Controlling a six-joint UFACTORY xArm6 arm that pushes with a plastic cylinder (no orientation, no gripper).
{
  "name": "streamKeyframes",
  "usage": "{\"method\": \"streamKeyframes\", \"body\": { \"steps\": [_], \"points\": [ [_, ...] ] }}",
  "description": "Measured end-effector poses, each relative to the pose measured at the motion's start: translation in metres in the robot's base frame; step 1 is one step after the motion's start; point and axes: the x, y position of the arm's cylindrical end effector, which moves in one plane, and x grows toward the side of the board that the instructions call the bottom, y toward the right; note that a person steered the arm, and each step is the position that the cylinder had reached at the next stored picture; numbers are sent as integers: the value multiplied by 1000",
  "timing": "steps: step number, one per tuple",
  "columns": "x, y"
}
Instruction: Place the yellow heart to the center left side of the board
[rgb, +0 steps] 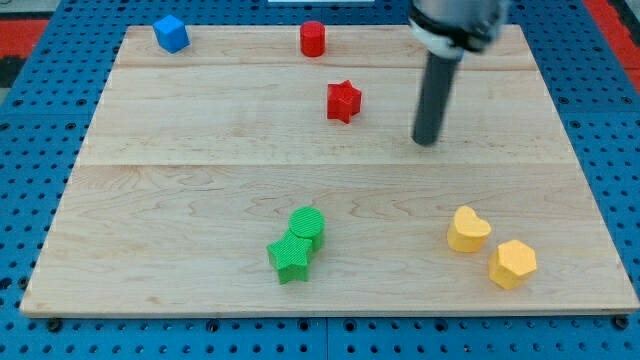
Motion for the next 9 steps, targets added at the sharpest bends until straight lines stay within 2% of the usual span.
{"method": "streamKeyframes", "body": {
  "steps": [1, 2, 3, 4, 6, 7, 8, 9],
  "points": [
    [43, 117],
    [122, 127],
    [154, 106],
    [124, 29],
    [34, -115],
    [66, -101],
    [81, -62],
    [54, -28]
  ]
}}
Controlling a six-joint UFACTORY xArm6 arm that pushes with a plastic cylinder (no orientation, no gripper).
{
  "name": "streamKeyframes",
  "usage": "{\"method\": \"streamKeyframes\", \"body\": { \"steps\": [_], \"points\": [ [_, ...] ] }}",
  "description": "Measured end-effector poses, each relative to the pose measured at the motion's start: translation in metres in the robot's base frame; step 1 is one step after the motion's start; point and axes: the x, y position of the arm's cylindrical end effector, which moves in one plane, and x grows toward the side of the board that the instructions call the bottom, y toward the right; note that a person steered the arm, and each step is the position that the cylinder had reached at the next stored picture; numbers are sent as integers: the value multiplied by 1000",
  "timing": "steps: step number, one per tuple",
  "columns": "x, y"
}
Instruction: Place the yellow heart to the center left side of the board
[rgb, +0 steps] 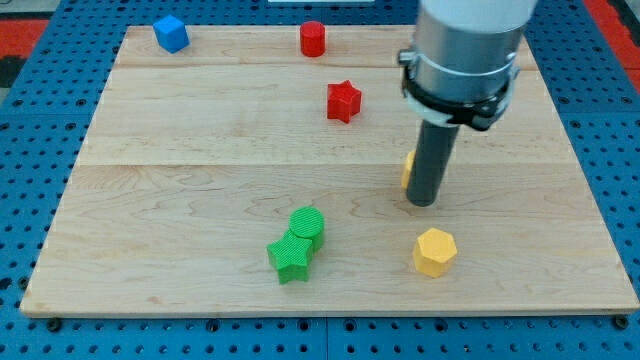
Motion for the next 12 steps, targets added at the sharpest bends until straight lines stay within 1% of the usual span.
{"method": "streamKeyframes", "body": {
  "steps": [1, 2, 3, 4, 5, 6, 7, 9, 10, 11, 12],
  "points": [
    [-35, -33],
    [-19, 13],
    [-33, 44],
    [-64, 3],
    [-71, -97],
    [-68, -195],
    [-42, -98],
    [-101, -101],
    [-92, -192],
    [-87, -322],
    [-79, -303]
  ]
}}
